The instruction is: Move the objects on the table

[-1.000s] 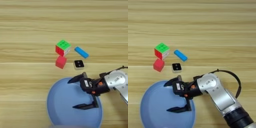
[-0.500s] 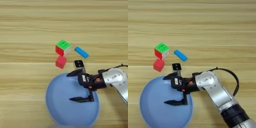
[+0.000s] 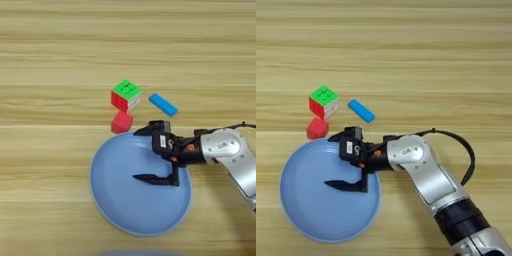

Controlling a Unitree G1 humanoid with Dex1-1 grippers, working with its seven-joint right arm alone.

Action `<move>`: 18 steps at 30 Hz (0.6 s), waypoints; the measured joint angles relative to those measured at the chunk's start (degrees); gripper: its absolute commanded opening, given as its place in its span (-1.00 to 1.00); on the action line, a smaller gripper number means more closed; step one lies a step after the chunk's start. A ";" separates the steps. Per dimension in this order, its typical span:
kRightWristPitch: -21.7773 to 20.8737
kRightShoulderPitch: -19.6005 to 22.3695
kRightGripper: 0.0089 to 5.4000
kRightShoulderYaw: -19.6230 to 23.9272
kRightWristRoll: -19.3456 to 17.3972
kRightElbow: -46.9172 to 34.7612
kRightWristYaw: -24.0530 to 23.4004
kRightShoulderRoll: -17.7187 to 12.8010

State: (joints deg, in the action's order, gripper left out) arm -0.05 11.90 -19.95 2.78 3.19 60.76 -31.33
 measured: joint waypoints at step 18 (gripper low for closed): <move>7.31 1.20 0.99 6.20 -7.20 -3.24 -0.32 1.64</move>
State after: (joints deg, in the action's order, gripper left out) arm 7.26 13.11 -13.75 -4.42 -0.05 60.44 -29.68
